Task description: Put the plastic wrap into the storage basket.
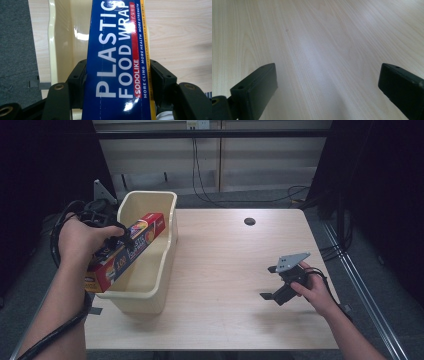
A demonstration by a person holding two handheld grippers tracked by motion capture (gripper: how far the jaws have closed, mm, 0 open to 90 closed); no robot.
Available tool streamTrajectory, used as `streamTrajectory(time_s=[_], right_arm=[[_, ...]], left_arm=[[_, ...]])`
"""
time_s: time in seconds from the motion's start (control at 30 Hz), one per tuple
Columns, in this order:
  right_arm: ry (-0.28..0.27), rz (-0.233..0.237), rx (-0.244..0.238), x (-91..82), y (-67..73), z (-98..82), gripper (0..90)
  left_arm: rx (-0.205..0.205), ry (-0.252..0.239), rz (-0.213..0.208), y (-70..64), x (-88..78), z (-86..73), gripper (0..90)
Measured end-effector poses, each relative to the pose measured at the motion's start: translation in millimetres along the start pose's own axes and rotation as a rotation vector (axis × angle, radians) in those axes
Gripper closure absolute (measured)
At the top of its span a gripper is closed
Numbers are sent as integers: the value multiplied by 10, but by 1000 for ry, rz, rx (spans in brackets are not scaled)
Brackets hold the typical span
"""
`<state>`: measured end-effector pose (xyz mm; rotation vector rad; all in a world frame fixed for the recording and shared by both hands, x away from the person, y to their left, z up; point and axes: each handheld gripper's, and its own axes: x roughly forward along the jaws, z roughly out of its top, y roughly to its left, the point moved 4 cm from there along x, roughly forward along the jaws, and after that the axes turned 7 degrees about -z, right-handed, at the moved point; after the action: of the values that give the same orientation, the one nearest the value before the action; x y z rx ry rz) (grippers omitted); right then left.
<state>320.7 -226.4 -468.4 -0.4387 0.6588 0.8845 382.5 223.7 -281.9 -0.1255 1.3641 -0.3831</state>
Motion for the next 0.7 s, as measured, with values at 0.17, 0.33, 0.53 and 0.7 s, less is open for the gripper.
streamTrajectory(time_s=[0.17, 0.33, 0.53, 0.7], right_arm=[[2, -2, 1, 0, 3, 0, 20], [0, -5, 2, -2, 2, 4, 20], [1, -4, -3, -2, 5, 4, 20], [-3, -3, -2, -7, 2, 8, 20]], left_arm=[[-10, 8, -4, 29, 45, -15, 409], [-13, 15, 1, 53, 81, -27, 408], [-26, 24, 1, 72, 137, -36, 408], [-34, 29, 15, 70, 199, -40, 407]])
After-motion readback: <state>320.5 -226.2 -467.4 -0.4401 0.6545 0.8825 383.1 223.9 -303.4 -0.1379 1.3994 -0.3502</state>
